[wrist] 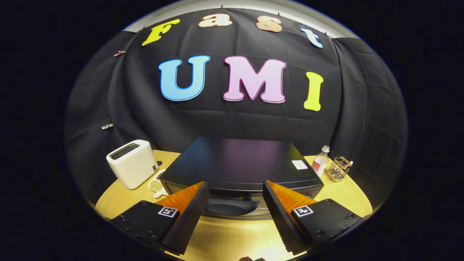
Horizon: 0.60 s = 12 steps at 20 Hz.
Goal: Open the toaster oven, put the food inside, and close the toaster oven door.
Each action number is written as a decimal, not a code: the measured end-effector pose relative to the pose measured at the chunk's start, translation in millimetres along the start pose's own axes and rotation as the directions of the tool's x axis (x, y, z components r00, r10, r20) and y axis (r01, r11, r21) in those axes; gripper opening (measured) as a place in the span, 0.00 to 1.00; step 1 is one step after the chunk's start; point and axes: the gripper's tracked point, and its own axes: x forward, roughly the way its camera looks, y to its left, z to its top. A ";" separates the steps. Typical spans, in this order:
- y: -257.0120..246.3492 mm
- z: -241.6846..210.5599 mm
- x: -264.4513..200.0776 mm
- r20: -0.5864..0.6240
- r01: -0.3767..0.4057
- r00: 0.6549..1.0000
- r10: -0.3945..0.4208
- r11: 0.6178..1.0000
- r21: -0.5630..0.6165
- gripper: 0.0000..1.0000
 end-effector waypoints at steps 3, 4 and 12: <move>5.2 -10.6 10.4 -0.021 0.003 1.000 -0.003 1.000 0.004 0.99; 7.9 -12.6 13.3 -0.022 0.003 1.000 -0.003 1.000 0.001 0.99; 12.6 -18.6 19.4 -0.037 0.033 0.999 -0.032 0.998 0.047 0.99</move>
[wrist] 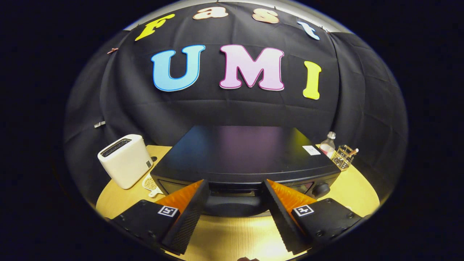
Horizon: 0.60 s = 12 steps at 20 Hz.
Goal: Open the toaster oven, put the food inside, and close the toaster oven door.
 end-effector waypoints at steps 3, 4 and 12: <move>1.8 -5.4 -4.5 -0.030 -0.019 0.999 0.018 1.000 -0.003 0.99; 2.0 -6.3 -5.9 -0.039 -0.020 0.999 0.020 1.000 -0.001 0.99; 2.3 -24.7 -30.3 -0.063 -0.020 0.998 0.020 1.000 -0.008 0.99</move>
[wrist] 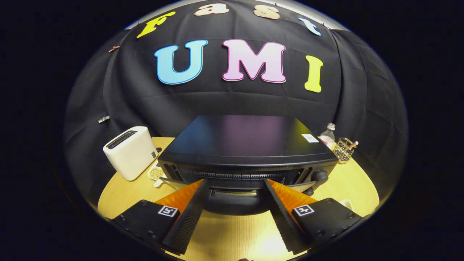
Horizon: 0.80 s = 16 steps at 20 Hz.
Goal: Open the toaster oven, put the food inside, and close the toaster oven door.
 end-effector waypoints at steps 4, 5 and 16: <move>0.9 -12.7 -13.6 0.000 -0.009 1.000 0.009 1.000 0.019 0.99; 2.2 -17.0 -16.2 0.000 -0.011 1.000 0.011 1.000 0.016 0.99; 3.2 -82.6 -44.4 -0.107 -0.034 0.994 0.033 0.999 -0.010 0.99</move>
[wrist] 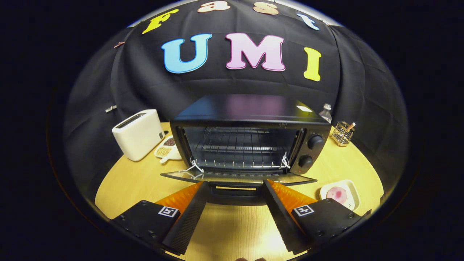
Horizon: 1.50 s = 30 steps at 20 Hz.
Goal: Open the toaster oven, put the food inside, and close the toaster oven door.
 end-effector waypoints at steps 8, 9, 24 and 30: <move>-32.6 -61.6 -3.5 -0.151 -0.011 0.988 0.021 0.998 0.067 0.98; -37.9 -59.8 -9.5 -0.146 -0.017 0.989 0.027 0.998 0.067 0.97; -216.9 16.4 -71.1 -0.071 -0.072 0.994 0.087 0.980 0.185 1.00; -271.7 -30.3 -58.6 -0.225 -0.050 0.965 0.136 0.936 0.348 1.00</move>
